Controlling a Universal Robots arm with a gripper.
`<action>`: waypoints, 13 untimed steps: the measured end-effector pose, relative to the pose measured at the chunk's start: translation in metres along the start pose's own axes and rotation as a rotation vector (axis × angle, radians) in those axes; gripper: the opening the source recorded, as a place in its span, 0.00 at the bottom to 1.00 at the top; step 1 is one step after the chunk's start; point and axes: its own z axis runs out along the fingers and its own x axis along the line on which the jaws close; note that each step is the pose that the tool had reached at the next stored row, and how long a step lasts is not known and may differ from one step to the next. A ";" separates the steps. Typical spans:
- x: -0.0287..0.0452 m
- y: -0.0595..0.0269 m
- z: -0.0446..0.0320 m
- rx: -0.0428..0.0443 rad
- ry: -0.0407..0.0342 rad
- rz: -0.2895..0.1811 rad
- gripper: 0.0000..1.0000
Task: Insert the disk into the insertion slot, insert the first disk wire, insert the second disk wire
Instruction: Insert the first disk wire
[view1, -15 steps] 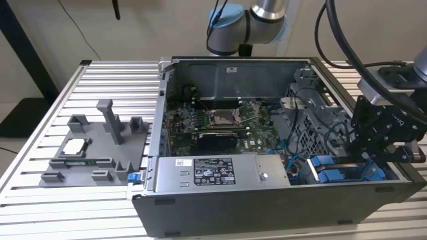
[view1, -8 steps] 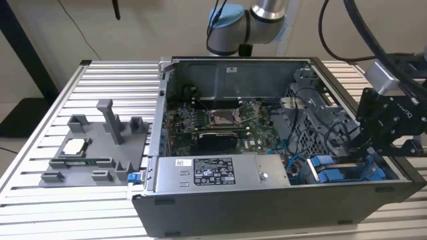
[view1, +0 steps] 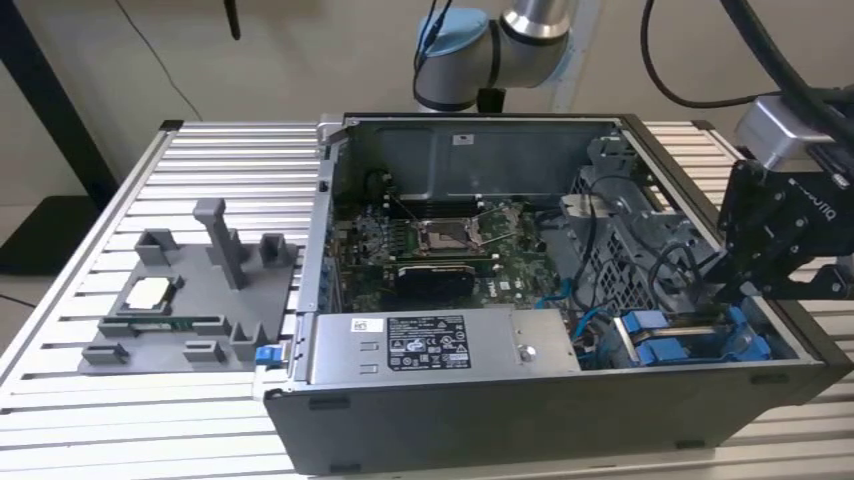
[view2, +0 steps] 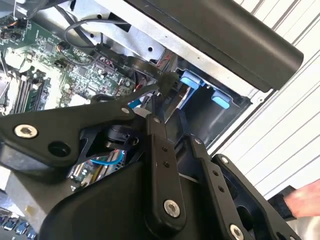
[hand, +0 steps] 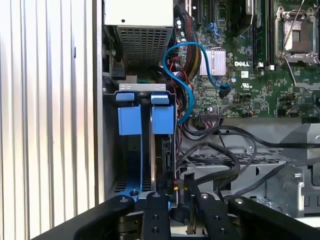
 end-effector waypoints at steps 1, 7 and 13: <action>-0.0004 0.0003 -0.0035 0.0006 -0.0001 0.001 0.28; -0.0022 0.0016 -0.0153 0.0082 -0.0025 0.003 0.28; -0.0034 0.0017 -0.0167 0.0111 -0.0026 0.002 0.28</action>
